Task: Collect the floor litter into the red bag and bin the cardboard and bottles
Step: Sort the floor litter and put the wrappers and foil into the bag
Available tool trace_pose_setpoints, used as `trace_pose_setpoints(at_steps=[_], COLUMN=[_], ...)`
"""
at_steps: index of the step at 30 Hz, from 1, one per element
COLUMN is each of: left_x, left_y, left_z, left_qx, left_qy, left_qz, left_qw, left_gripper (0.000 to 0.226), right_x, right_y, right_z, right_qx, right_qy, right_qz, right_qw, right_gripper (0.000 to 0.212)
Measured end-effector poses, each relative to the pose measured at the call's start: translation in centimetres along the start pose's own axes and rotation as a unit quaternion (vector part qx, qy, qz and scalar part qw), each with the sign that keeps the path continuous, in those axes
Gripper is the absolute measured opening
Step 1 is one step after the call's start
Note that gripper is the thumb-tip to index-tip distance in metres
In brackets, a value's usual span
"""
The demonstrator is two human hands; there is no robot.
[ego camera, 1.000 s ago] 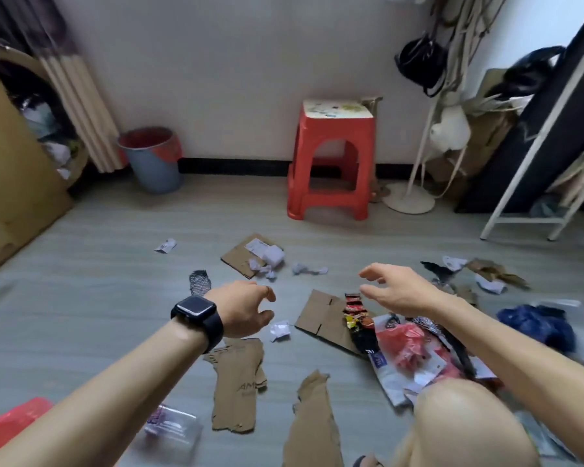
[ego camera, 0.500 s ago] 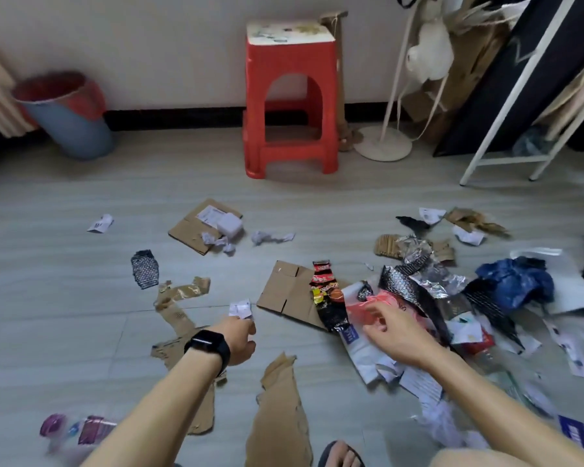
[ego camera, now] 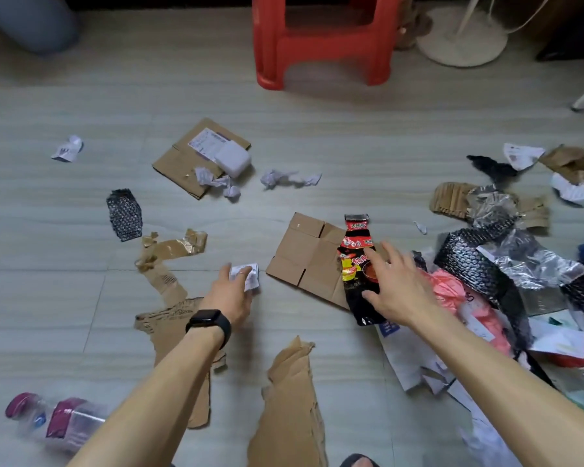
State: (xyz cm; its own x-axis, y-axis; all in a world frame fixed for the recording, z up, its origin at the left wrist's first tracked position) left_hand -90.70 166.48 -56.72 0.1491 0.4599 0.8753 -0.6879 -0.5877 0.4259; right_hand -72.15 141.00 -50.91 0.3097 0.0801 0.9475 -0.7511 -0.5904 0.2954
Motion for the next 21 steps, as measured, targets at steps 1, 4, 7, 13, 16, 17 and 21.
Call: trace_pose_setpoints(at_steps=[1, 4, 7, 13, 16, 17, 21], left_x=[-0.1, -0.7, -0.8, -0.4, 1.1, 2.1, 7.9], left_y=[-0.8, -2.4, -2.2, -0.1, 1.2, 1.8, 4.0], left_z=[0.0, -0.1, 0.1, 0.8, 1.0, 0.9, 0.5], left_qx=[-0.001, -0.04, -0.071, -0.085, -0.075, -0.07, -0.081], left_qy=[-0.003, -0.075, -0.133, -0.165, -0.137, -0.123, -0.13], left_qz=[0.01, -0.004, 0.021, 0.021, 0.028, 0.044, 0.104], left_qw=[1.0, 0.996, 0.988, 0.982, 0.987, 0.989, 0.983], left_gripper=[0.056, 0.065, 0.055, 0.04, 0.027, 0.026, 0.027], right_x=[-0.4, -2.5, -4.1, -4.4, -2.9, -2.1, 1.7], right_y=[-0.6, -2.1, -2.4, -1.6, -1.2, -1.0, 0.5], right_z=[0.0, 0.2, -0.1, -0.9, -1.4, -1.8, -4.3], right_qx=[-0.001, -0.002, 0.008, -0.022, -0.031, -0.027, -0.022], right_qy=[0.012, 0.032, 0.055, -0.007, -0.071, -0.091, -0.176], right_qz=[-0.011, -0.049, -0.045, -0.003, 0.029, 0.043, 0.085], right_qw=[1.0, 0.998, 0.997, 1.0, 0.997, 0.995, 0.98], right_gripper=[0.094, 0.098, 0.077, 0.033, 0.027, 0.027, 0.021])
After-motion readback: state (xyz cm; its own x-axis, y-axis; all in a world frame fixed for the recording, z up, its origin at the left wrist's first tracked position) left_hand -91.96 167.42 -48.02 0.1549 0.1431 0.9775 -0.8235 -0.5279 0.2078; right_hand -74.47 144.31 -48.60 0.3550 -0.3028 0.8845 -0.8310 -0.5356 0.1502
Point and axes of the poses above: each hand's wrist, its own y-axis away from the middle knuckle, its own x-axis out of the back of the hand, z = x × y, the point moved 5 cm from there along -y, towards the middle knuckle, and after that the axes turned 9 degrees about z, right-handed, at the moved point
